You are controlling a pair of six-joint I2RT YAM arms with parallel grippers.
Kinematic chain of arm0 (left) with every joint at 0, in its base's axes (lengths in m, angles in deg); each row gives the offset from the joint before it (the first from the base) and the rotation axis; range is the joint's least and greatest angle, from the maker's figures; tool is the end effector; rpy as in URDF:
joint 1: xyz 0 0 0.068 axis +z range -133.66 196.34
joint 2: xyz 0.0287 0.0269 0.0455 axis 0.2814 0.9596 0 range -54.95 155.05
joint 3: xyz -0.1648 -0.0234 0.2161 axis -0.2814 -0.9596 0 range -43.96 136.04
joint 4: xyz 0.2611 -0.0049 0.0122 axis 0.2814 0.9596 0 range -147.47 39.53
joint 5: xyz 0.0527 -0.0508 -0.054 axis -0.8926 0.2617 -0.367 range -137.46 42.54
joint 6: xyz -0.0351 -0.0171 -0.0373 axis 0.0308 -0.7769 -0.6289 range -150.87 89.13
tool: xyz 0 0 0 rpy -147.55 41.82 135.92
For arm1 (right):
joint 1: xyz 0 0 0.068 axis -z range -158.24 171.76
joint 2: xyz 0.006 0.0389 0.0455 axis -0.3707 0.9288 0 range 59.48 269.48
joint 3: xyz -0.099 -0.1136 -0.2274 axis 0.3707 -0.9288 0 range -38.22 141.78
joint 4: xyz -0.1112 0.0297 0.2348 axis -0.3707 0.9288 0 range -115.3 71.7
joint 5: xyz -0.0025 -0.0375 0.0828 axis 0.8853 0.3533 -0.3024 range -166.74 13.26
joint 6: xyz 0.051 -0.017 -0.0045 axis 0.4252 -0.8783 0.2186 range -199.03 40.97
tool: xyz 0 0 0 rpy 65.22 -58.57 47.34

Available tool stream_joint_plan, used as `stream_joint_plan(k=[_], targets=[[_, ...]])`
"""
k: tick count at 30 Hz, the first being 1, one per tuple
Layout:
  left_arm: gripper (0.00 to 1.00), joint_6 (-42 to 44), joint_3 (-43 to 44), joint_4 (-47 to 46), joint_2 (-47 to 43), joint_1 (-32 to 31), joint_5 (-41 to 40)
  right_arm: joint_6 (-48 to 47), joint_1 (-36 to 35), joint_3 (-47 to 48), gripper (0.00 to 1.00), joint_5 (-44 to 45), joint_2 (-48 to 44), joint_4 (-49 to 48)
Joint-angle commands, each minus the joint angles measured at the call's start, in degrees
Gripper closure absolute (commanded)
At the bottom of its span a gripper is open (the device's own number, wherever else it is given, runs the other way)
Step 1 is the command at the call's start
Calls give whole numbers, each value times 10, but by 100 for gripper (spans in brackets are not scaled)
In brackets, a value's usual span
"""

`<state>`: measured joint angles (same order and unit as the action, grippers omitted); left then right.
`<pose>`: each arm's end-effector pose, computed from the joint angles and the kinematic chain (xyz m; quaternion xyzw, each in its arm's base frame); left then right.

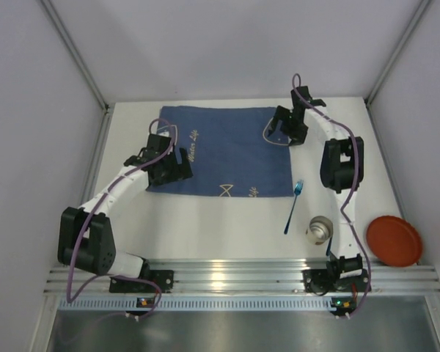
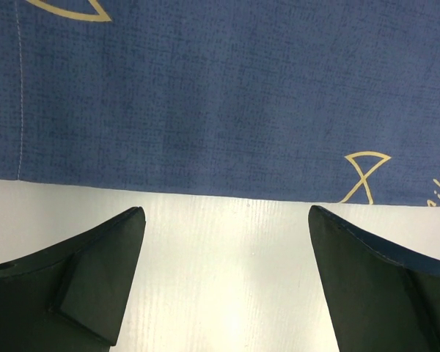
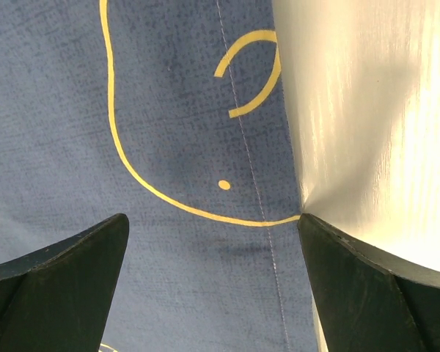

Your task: Set the dinner table for one person

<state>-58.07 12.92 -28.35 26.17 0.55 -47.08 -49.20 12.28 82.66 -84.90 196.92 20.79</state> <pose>0.2816 -0.0800 0.2404 -0.0933 0.9447 -0.1180 0.2913 0.5087 0.0900 0.1826 0.1547 0.9569 0.1443 0.1988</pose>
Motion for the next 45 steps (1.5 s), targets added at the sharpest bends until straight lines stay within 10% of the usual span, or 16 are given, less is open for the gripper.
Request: stream_joint_plan(k=[1,8,15,22,29,45], targets=[[2,-14,34,8,13,1,15,-22,10,23,0,-32,-12,-21],[2,-18,25,3,-1,0,11,-21,10,-33,0,94,-161,10],[2,-22,-27,2,-62,-2,-57,-20,-16,-299,0,169,-335,42],[2,-13,-79,23,-153,-24,-268,21,-103,-537,14,169,-478,3],[7,-34,-95,57,-123,-8,-137,81,-141,-630,40,162,-455,-36],[7,18,-116,62,-226,-8,-121,110,-143,-678,77,219,-395,-107]])
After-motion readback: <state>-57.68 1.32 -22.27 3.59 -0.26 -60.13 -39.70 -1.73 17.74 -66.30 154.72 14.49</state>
